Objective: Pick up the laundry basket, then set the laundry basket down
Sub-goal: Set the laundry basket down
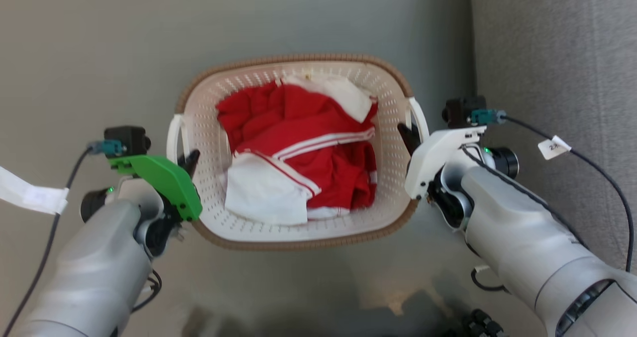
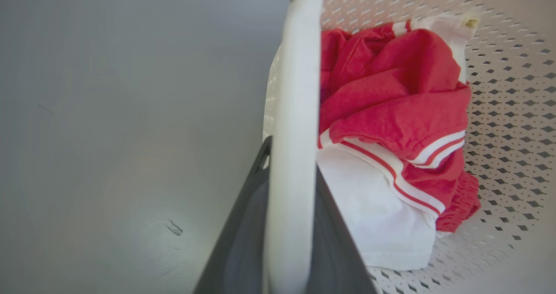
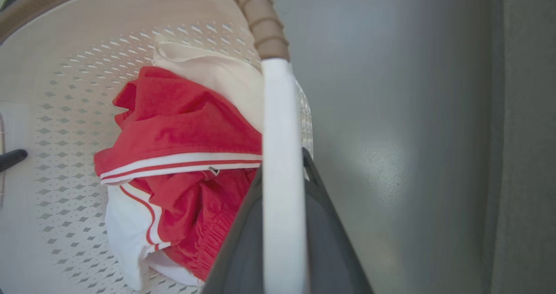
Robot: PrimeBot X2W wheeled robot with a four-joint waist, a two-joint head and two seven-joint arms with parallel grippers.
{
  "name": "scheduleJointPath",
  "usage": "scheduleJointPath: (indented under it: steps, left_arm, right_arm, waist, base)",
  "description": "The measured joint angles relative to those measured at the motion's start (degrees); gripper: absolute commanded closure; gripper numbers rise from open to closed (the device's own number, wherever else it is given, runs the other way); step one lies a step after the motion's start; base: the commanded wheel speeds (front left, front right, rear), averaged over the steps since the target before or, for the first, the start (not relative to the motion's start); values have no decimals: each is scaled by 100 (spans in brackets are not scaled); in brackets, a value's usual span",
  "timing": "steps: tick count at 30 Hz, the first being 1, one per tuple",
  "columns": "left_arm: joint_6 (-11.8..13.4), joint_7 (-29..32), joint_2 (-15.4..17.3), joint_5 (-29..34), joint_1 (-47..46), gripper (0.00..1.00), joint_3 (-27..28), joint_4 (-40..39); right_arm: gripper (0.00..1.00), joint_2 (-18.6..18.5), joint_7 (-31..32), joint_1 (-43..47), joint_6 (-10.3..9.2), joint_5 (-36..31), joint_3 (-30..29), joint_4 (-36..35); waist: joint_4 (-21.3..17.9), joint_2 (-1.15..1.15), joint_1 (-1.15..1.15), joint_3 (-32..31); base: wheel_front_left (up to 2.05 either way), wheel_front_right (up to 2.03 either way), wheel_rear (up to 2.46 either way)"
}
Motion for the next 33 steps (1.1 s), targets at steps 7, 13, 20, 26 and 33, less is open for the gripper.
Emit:
scheduleJointPath:
  steps: [7, 13, 20, 26, 33]
  left_arm:
    - [0, -178, 74, -1, -273, 100, 30, -81]
    - [0, -299, 141, -3, -326, 100, 25, -120]
    - [-1, -442, 167, -3, -438, 100, -41, -133]
    - [-1, -527, 185, -3, -513, 100, -122, -155]
    - [-1, -661, 204, -3, -648, 100, -153, -181]
  right_arm:
    - [100, -8, -237, -199, -2, 43, -27, -87]
    - [100, -4, -335, -286, -2, 78, 15, -124]
    - [100, -9, -394, -443, -56, 131, 57, -131]
    - [100, -7, -464, -493, -151, 204, 56, -130]
    - [100, -2, -532, -638, -245, 204, 59, -115]
  waist:
    - [8, 0, 0, 561]
    - [24, 0, 0, 978]
    - [41, 0, 0, 1317]
    - [53, 0, 0, 1459]
    - [63, 0, 0, 1591]
  base:
    - [0, 0, 0]
    - [0, 0, 0]
    - [0, 0, 0]
    - [0, 0, 0]
    - [0, 0, 0]
